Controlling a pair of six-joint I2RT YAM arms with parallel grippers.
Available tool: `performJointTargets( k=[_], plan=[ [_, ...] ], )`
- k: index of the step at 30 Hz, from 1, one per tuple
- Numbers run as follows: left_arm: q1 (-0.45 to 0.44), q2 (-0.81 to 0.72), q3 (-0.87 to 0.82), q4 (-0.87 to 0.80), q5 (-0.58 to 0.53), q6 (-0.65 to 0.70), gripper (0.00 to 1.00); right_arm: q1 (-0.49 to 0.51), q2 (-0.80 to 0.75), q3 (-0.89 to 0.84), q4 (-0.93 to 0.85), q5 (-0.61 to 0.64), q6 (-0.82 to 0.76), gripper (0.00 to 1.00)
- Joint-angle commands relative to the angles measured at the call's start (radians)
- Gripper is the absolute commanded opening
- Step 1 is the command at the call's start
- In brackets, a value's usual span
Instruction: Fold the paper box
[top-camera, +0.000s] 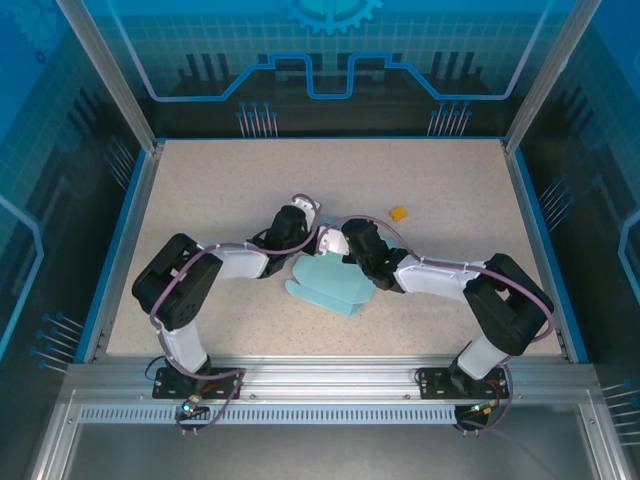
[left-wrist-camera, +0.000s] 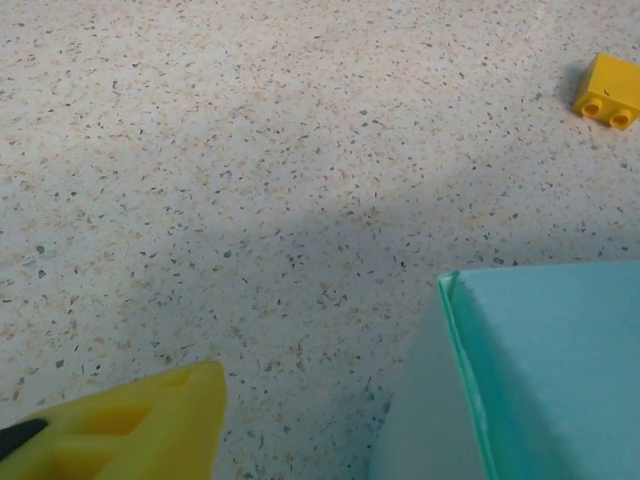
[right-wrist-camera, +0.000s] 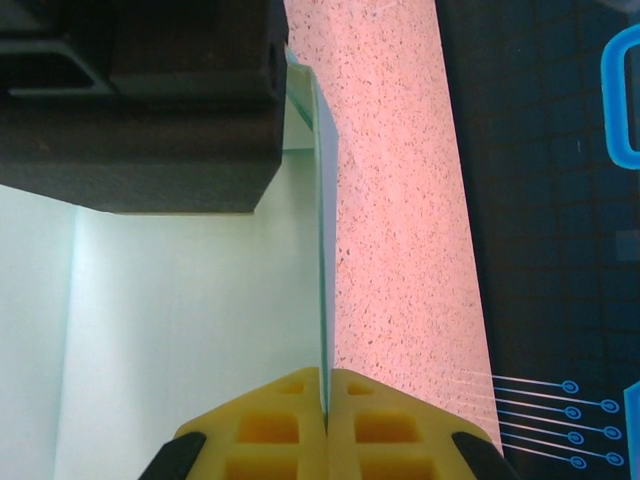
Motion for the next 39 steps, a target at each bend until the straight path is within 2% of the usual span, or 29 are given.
performJointTargets(
  k=[1, 14, 18, 25, 31, 39],
  plan=[
    [0.045, -0.03, -0.044, -0.015, -0.029, -0.012, 0.66, -0.005, -0.024, 0.015, -0.093, 0.06, 0.017, 0.0],
    [0.046, -0.06, -0.107, 0.02, 0.121, -0.02, 0.78, -0.005, -0.034, 0.024, -0.099, 0.065, 0.026, 0.0],
    [0.045, -0.051, -0.109, 0.006, 0.13, -0.025, 0.78, -0.006, -0.039, 0.027, -0.099, 0.064, 0.026, 0.0],
    [0.048, 0.017, -0.072, -0.006, 0.129, -0.024, 0.7, -0.006, -0.042, 0.028, -0.103, 0.064, 0.03, 0.0],
    [0.045, 0.074, -0.029, -0.013, 0.101, -0.009, 0.58, -0.005, -0.048, 0.03, -0.108, 0.061, 0.031, 0.0],
    [0.048, 0.1, -0.011, 0.025, 0.035, -0.059, 0.4, -0.001, -0.047, 0.027, -0.122, 0.049, 0.048, 0.0]
  ],
)
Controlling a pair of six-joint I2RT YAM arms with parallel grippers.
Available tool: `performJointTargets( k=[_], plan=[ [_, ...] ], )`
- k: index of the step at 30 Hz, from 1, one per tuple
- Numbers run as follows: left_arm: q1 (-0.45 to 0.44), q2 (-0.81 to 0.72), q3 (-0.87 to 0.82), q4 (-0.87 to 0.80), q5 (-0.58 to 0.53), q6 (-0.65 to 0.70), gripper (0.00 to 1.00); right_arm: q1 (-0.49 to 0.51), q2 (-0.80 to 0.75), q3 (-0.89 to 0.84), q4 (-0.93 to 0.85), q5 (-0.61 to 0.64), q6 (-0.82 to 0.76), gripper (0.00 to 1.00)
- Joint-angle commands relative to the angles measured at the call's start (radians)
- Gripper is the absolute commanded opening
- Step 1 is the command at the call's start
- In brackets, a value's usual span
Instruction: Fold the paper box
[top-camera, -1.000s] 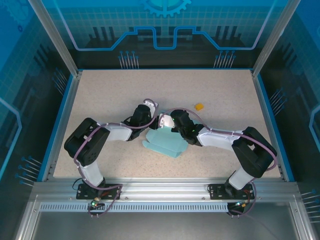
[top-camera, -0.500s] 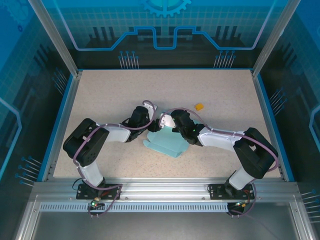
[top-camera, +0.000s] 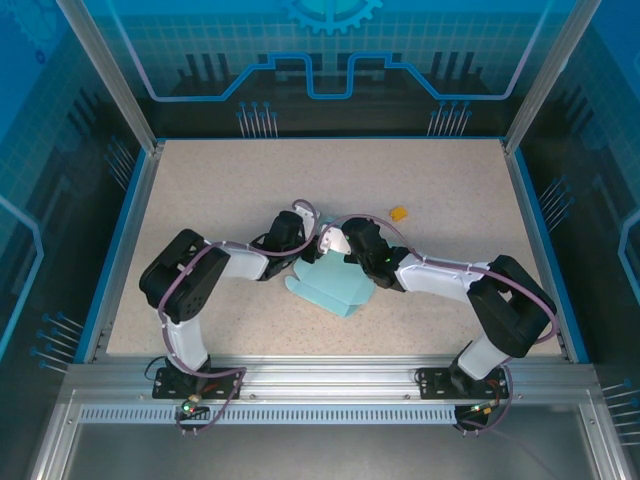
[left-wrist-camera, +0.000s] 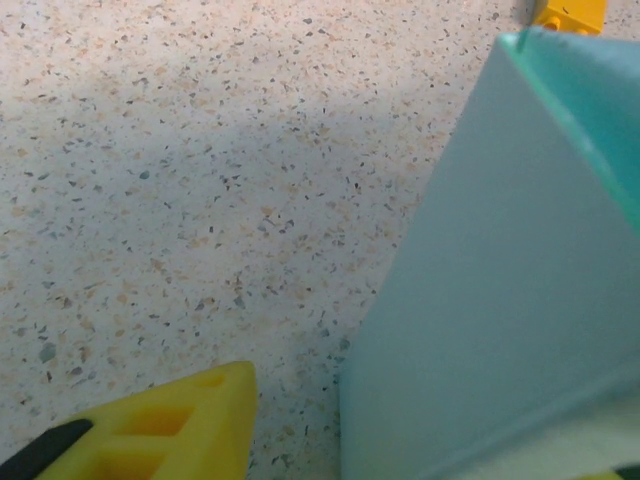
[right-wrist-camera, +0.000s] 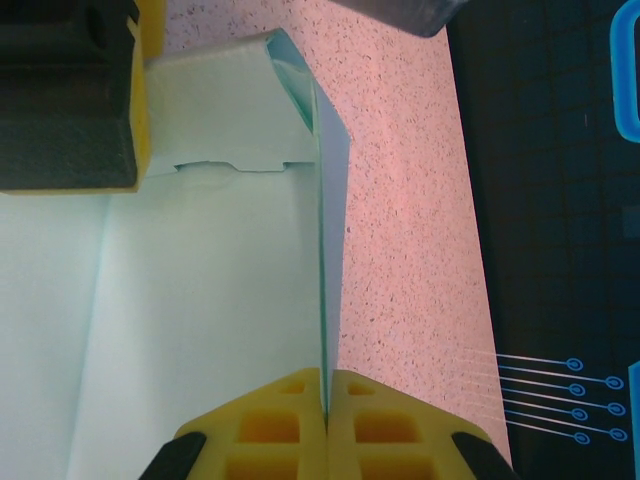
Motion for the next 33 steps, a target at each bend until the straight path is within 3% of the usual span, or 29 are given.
performJointTargets(
  k=[1, 6, 13, 19, 33],
  plan=[
    [0.026, 0.038, 0.022, -0.026, -0.132, -0.05, 0.38, 0.001, -0.03, 0.009, -0.061, 0.023, 0.019, 0.0],
    [0.025, 0.031, 0.031, -0.027, -0.214, -0.15, 0.32, 0.009, -0.031, -0.005, -0.071, 0.029, 0.041, 0.0],
    [0.023, 0.026, 0.045, -0.025, -0.267, -0.244, 0.37, 0.025, -0.029, -0.014, -0.076, 0.017, 0.083, 0.0],
    [0.025, 0.048, 0.068, -0.01, -0.175, -0.191, 0.47, 0.02, -0.027, -0.012, -0.075, 0.018, 0.077, 0.0],
    [0.059, 0.063, 0.056, 0.066, 0.075, -0.05, 0.56, -0.037, -0.068, 0.031, -0.202, -0.11, 0.128, 0.0]
  ],
)
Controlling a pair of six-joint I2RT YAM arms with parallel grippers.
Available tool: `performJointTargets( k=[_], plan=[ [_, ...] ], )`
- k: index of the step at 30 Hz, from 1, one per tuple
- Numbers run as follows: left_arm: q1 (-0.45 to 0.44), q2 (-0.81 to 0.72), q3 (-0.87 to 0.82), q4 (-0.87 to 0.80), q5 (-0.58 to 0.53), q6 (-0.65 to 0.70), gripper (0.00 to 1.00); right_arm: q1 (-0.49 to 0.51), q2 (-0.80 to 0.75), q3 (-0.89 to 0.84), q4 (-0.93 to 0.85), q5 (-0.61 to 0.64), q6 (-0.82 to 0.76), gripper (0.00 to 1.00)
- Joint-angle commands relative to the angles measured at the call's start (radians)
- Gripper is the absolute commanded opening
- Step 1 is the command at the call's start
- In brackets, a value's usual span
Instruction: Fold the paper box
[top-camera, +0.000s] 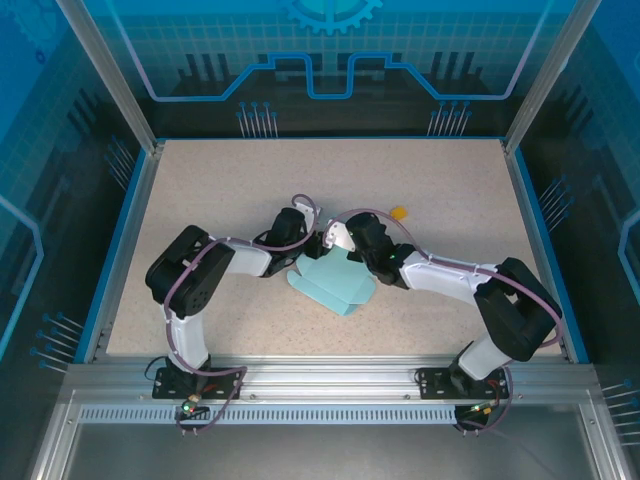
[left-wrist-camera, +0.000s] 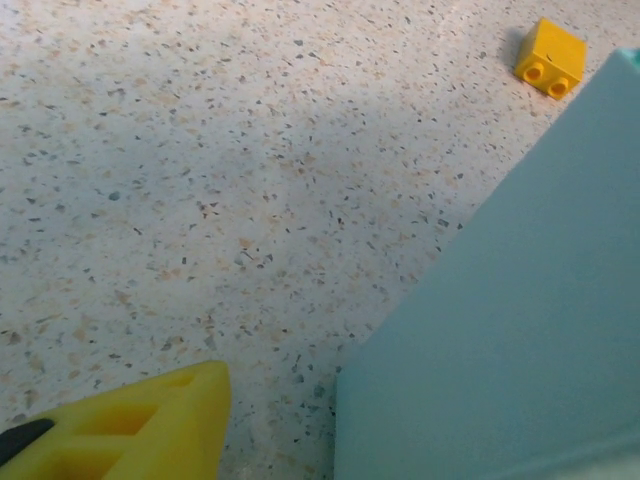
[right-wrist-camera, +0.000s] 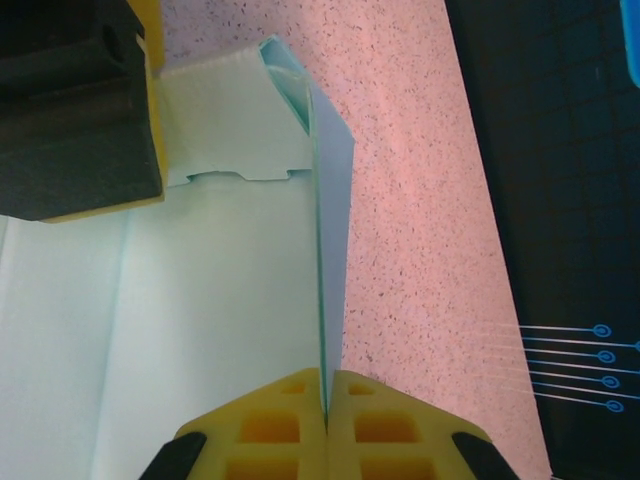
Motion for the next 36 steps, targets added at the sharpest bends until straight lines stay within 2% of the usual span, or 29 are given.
performJointTargets(
  k=[1, 18, 21, 26, 36],
  plan=[
    [0.051, 0.02, 0.015, 0.036, 0.034, 0.043, 0.56, -0.014, -0.036, 0.047, -0.132, -0.091, 0.034, 0.0],
    [0.069, 0.057, 0.039, -0.027, 0.191, 0.129, 0.56, -0.034, -0.044, 0.075, -0.18, -0.122, 0.053, 0.0],
    [0.069, 0.061, 0.051, -0.047, 0.197, 0.135, 0.62, -0.033, -0.046, 0.076, -0.182, -0.125, 0.055, 0.0],
    [0.069, 0.068, 0.067, -0.071, 0.196, 0.144, 0.62, -0.033, -0.049, 0.074, -0.181, -0.125, 0.058, 0.0],
    [0.059, 0.084, 0.095, -0.081, 0.167, 0.142, 0.54, -0.032, -0.045, 0.072, -0.179, -0.145, 0.078, 0.0]
  ],
)
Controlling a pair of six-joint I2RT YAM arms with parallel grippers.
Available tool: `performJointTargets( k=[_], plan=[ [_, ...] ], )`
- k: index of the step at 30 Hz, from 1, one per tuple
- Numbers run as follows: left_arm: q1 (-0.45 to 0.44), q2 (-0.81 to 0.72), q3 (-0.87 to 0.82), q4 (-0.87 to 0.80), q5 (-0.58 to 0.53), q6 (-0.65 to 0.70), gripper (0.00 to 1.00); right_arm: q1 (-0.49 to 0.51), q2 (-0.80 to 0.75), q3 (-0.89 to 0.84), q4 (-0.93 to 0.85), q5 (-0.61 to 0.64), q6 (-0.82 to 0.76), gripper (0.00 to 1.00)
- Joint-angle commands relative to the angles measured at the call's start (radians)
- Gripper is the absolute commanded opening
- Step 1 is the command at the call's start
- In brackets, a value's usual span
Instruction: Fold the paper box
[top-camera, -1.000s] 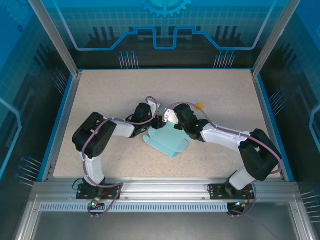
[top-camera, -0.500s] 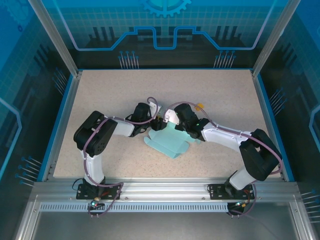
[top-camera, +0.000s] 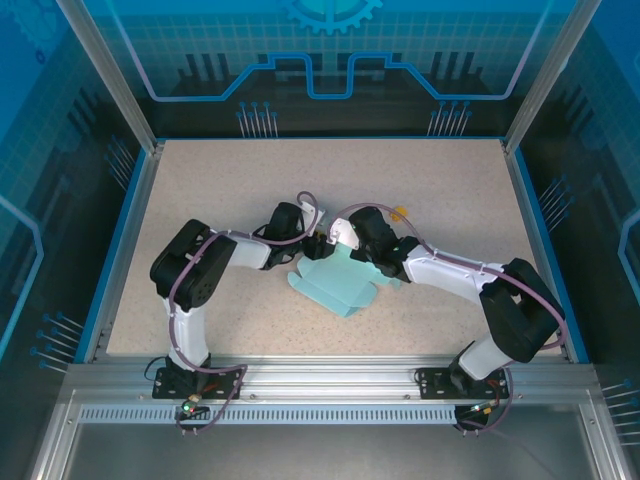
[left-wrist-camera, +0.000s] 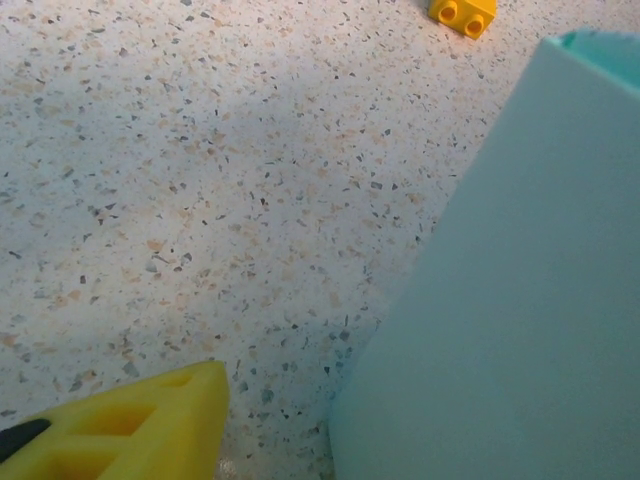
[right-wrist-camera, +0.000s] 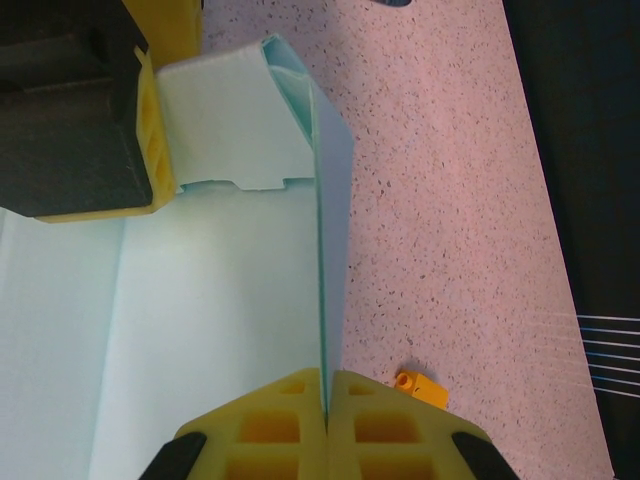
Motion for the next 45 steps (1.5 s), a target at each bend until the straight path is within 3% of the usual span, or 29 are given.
performJointTargets(
  k=[1, 11, 19, 30, 39, 45],
  plan=[
    [0.009, 0.033, 0.041, -0.03, -0.061, 0.017, 0.52, 0.002, -0.033, 0.024, -0.041, -0.066, 0.019, 0.0],
    [-0.015, 0.037, 0.052, -0.021, -0.208, -0.04, 0.31, 0.008, -0.037, 0.012, -0.044, -0.07, 0.041, 0.0],
    [-0.018, 0.031, 0.058, -0.041, -0.362, -0.165, 0.2, 0.013, -0.048, -0.007, -0.049, -0.061, 0.053, 0.0],
    [-0.018, 0.037, 0.116, -0.214, -0.584, -0.362, 0.15, 0.024, -0.05, -0.02, -0.05, -0.061, 0.071, 0.0],
    [-0.02, 0.031, 0.128, -0.265, -0.721, -0.402, 0.15, 0.047, -0.045, -0.051, -0.046, -0.08, 0.082, 0.0],
    [-0.021, 0.043, 0.113, -0.235, -0.72, -0.412, 0.14, 0.05, -0.059, -0.074, -0.029, -0.096, 0.089, 0.0]
  ],
)
